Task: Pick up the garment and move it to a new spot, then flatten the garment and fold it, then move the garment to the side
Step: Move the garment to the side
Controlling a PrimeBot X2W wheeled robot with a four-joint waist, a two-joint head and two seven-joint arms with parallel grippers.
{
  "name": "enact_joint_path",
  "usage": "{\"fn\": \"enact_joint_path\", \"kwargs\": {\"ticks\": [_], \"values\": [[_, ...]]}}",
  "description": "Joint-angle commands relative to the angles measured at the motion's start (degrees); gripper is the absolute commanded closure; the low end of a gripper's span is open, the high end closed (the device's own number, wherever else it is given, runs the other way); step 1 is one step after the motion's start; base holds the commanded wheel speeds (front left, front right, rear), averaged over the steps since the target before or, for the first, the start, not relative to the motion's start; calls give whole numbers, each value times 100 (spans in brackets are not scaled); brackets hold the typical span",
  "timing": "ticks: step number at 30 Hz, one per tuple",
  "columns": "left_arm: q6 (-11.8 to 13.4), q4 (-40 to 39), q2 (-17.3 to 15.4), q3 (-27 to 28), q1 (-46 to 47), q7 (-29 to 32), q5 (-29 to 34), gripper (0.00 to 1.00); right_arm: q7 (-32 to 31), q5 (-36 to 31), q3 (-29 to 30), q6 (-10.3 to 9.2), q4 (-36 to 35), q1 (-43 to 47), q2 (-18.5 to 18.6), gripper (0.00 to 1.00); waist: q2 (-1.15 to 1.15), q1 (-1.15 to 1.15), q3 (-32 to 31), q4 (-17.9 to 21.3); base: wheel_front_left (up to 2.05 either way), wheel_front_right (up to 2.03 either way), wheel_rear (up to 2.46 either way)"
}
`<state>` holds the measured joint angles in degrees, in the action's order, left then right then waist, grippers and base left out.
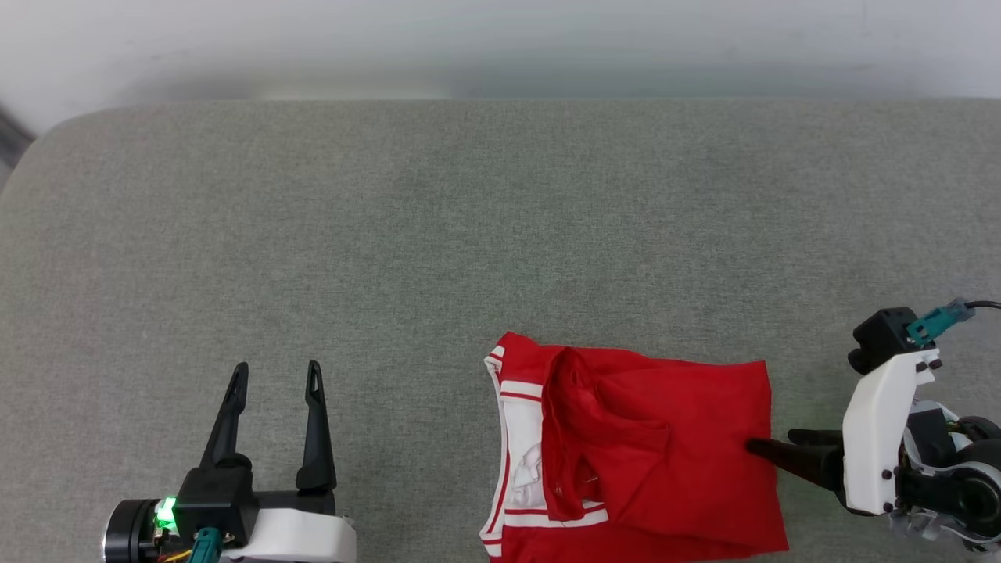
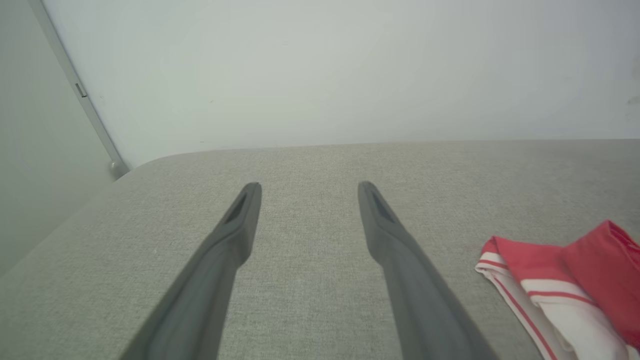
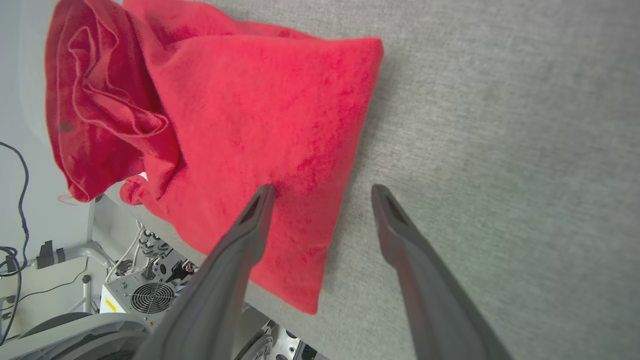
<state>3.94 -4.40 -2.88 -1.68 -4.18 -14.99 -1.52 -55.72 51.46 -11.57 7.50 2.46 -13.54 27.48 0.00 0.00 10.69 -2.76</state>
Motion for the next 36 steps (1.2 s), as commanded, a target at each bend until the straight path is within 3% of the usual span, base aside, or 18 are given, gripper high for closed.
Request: {"fn": "enact_joint_path", "kwargs": {"ticks": [1, 11, 17, 19, 29, 36], "values": [[-19, 18, 2, -26, 89, -26, 10, 0, 45, 8, -48, -2, 143, -100, -66, 0, 0, 0, 122, -89, 0, 0, 0], [-11, -5, 1, -46, 239, -25, -35, 0, 282, -39, -753, -3, 937, -84, -398, 0, 0, 0, 473, -183, 0, 0, 0], [5, -3, 2, -103, 322, -25, -59, 0, 579, -209, -1242, -7, 1249, -38, -406, 0, 0, 0, 581, -191, 0, 0, 0], [4, 13, 2, -116, 336, -25, -66, 0, 747, -206, -1330, -7, 1279, -117, -378, 100, 0, 0, 586, -197, 0, 0, 0], [63, 102, 2, -84, 230, -25, -89, 0, 1483, -161, -1694, -5, 707, -880, 190, 100, 0, 0, 314, -70, 0, 0, 0], [132, 22, 2, 36, 112, -26, -108, 0, 1596, -195, -1952, -3, -10, -1390, 810, 100, 0, 0, 176, 409, 0, 0, 0]]}}
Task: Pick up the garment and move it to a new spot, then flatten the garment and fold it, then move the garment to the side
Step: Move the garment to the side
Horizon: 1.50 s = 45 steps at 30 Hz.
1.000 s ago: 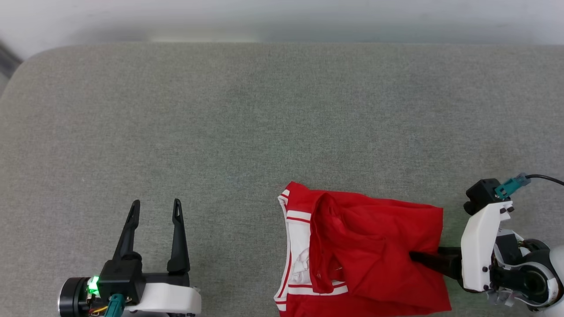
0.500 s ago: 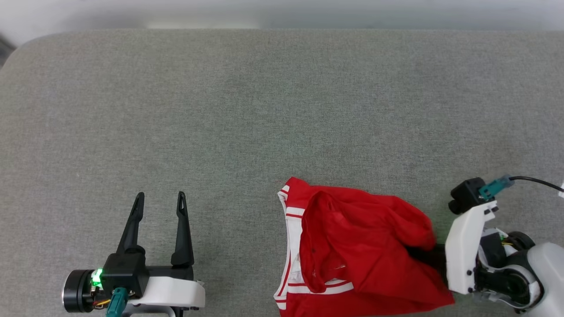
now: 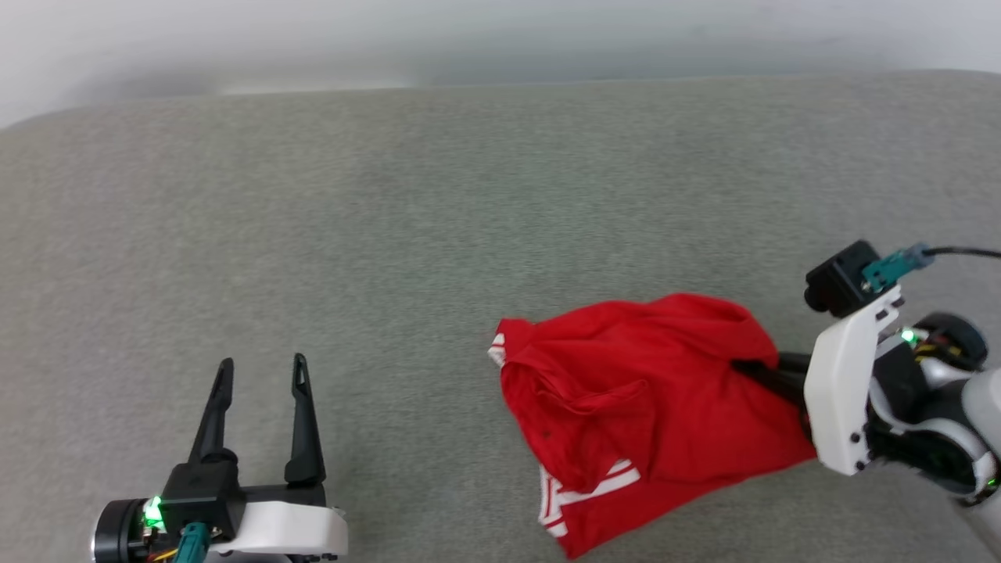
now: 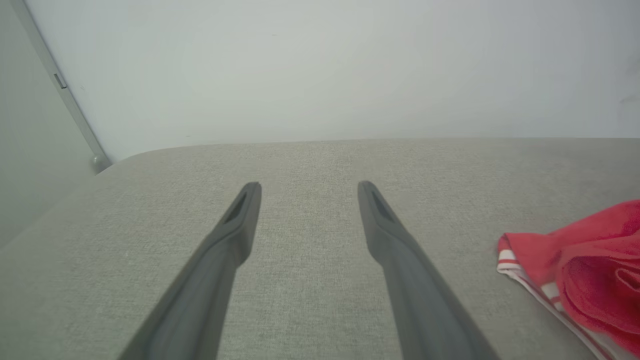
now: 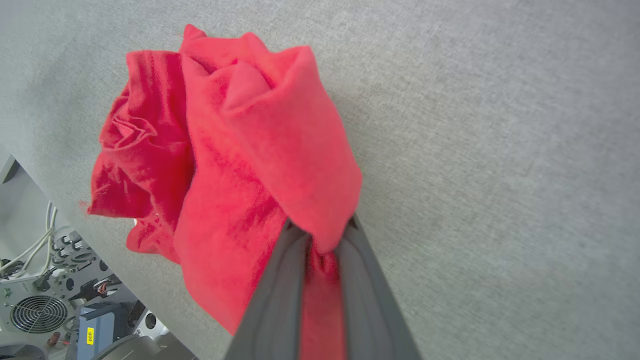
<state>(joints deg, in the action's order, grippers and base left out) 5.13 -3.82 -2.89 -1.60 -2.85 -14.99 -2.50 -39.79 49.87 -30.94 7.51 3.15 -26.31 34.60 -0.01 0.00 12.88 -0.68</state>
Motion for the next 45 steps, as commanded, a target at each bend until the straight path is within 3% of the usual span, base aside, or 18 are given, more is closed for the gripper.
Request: {"fn": "enact_joint_path", "kwargs": {"ticks": [1, 7, 13, 18, 24, 34, 44, 45], "values": [[-1, -48, 2, 67, -30, -25, -3, 0, -24, -53, -45, -4, -181, -185, 199, 100, 1, 0, -37, 299, 0, 0, 0], [-90, -125, -8, 243, 51, -25, 79, 0, 13, -177, -4, -3, -576, -363, 806, 100, 1, 0, 136, 900, 0, 0, 0], [-201, -199, -126, 339, 208, -19, 169, 0, 264, -397, 394, -3, -475, -325, 1284, 100, 1, 0, 510, 1402, 0, 0, 0], [-257, -278, -249, 421, 365, -19, 213, 0, 492, -675, 746, -4, -10, -521, 1597, 100, 1, 0, 866, 1608, 0, 0, 0], [-342, -361, -393, 403, 602, -19, 253, 0, 787, -1015, 1070, -4, 872, -909, 1822, 100, 1, 0, 1307, 1548, 0, 0, 0], [-350, -647, -562, 436, 931, -19, 269, 0, 1247, -1683, 1596, -4, 2424, -1714, 1756, 100, 1, 0, 2037, 1344, 0, 0, 0], [-302, -729, -643, 493, 965, -13, 244, 0, 1702, -2063, 1838, -4, 3448, -2189, 1351, 100, 1, 0, 2297, 1322, 0, 0, 0], [-297, -725, -637, 489, 955, -13, 244, 0, 1766, -2090, 1878, -4, 3546, -2219, 1296, 95, 1, 0, 2267, 1315, 0, 0, 0]]}}
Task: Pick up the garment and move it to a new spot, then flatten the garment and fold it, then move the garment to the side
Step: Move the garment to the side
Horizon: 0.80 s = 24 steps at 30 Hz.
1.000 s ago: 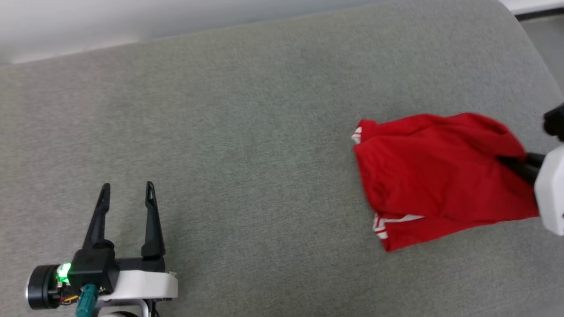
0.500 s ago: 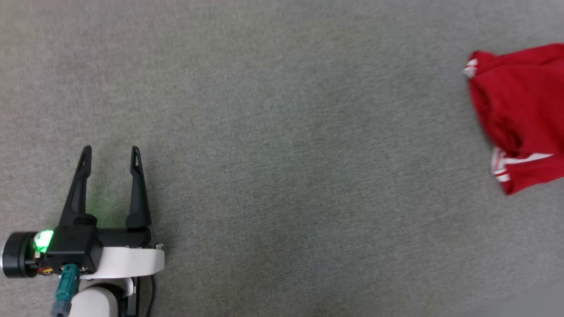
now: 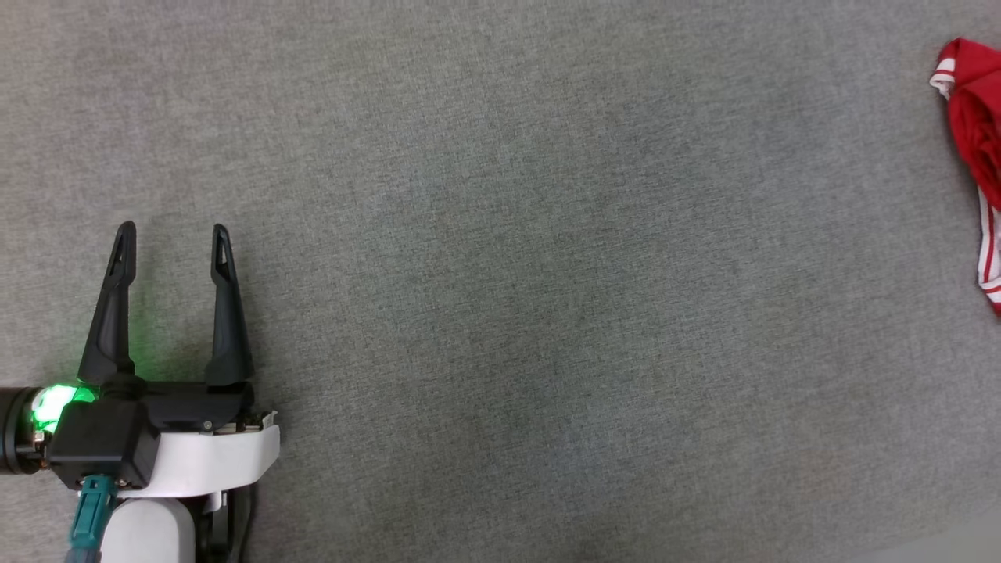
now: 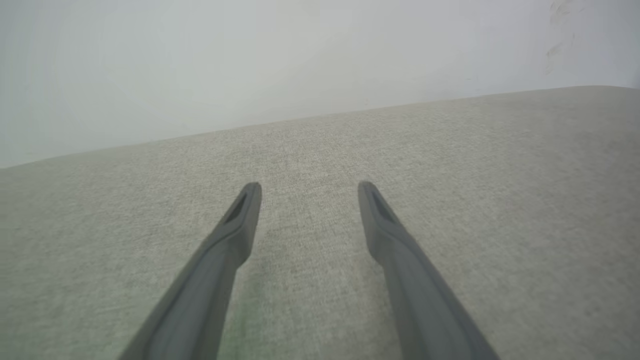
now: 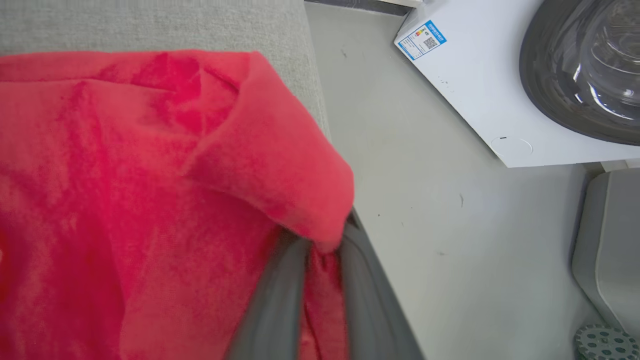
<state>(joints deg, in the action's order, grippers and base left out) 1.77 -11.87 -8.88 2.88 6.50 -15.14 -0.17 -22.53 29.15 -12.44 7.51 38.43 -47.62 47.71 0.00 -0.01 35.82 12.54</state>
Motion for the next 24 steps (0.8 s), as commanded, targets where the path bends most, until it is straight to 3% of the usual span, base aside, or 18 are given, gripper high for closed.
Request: {"fn": "enact_joint_path", "kwargs": {"ticks": [1, 2, 6, 12, 19, 24], "values": [[41, 88, -22, 35, 14, 3, 6, 0, 116, -76, 60, -4, 104, -107, -64, 57, 0, 1, -75, -17, 0, 0, 0], [51, 98, -5, 28, 1, 3, -2, 0, 226, -136, 89, -4, 177, -121, -103, 0, 0, 1, -136, -24, 0, 0, 0], [84, 143, 102, -28, -82, -3, -44, 0, 686, -446, 196, -4, 319, -159, -104, 0, 0, 1, -468, -83, 0, 0, 0], [126, 298, 270, -107, -282, -3, -99, 0, 2120, -1081, 578, -4, 17, -197, -244, 0, 0, 1, -1132, -246, 0, 0, 0], [174, 397, 416, -171, -625, -3, -144, 0, 3428, -1636, 945, -3, -729, 184, -1141, 0, 0, 1, -1856, -452, 0, 0, 0], [209, 441, 506, -190, -815, -3, -233, 0, 3725, -1839, 1153, -4, -1709, 834, -1982, 0, 0, 1, -2214, -645, 0, 0, 0]]}}
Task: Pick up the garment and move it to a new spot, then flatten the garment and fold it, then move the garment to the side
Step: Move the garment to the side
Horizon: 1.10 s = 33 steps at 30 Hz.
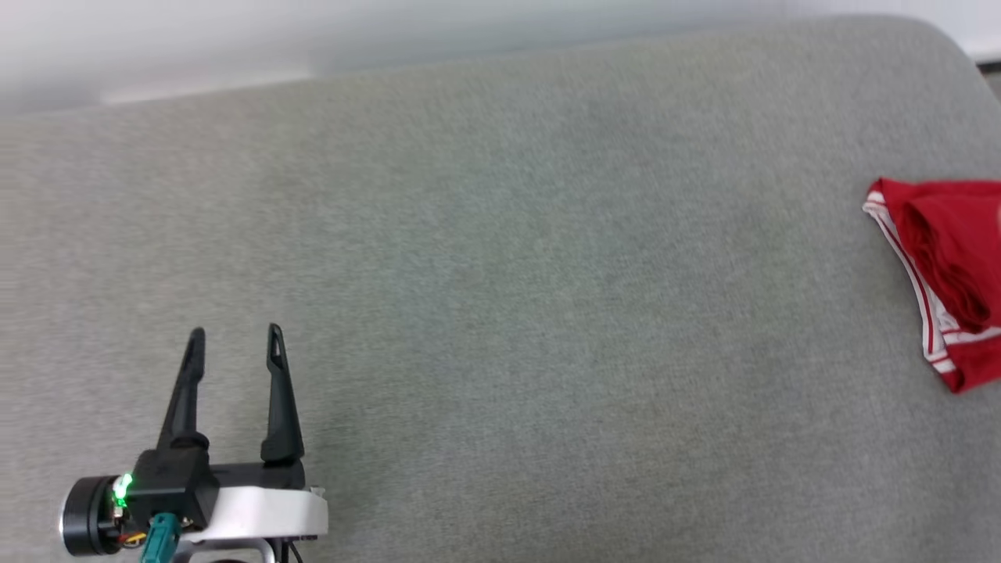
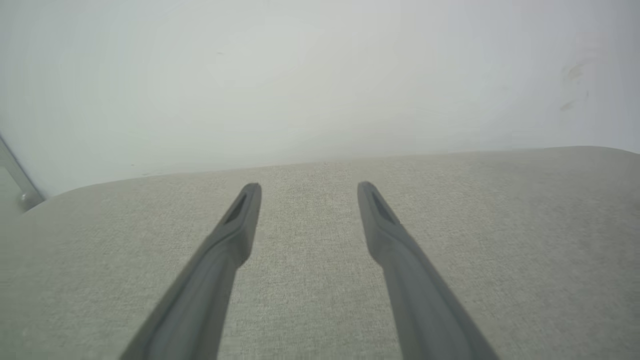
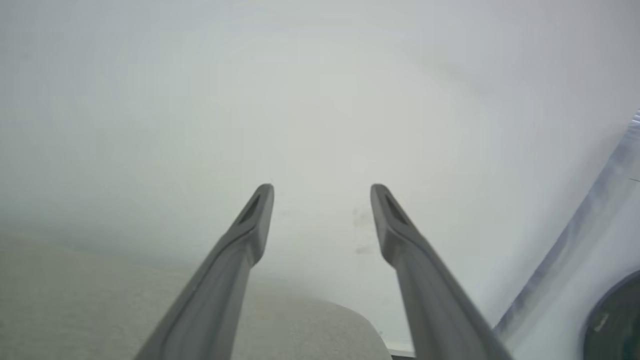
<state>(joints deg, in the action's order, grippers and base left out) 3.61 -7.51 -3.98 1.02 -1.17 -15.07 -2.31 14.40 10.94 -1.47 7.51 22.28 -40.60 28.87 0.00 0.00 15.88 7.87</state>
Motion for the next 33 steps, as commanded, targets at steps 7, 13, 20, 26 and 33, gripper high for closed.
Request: {"fn": "enact_joint_path", "kwargs": {"ticks": [7, 13, 20, 26, 33], "values": [[-21, 86, 71, -78, -220, -11, -28, 0, 74, -275, 112, -4, -1164, 1491, -1219, 0, 0, 0, -576, -412, 0, 0, 0], [-33, 185, 92, -128, -335, -11, -48, 0, 73, -437, 276, -4, -1561, 2586, -1864, 0, 0, 0, -836, -573, 0, 0, 0], [-12, 311, 104, -166, -478, -11, -72, 0, 75, -510, 441, -4, -1775, 3582, -2273, 0, 0, 0, -1093, -686, 0, 0, 0], [-61, 429, 109, -191, -628, -11, -114, 0, 75, -507, 607, -3, -2036, 4187, -2483, 0, 0, 0, -1314, -757, 0, 0, 0], [-159, 507, 112, -192, -814, -12, -118, 0, 76, -472, 724, -3, -2290, 4662, -2581, 0, 0, 0, -1518, -750, 0, 0, 0]]}}
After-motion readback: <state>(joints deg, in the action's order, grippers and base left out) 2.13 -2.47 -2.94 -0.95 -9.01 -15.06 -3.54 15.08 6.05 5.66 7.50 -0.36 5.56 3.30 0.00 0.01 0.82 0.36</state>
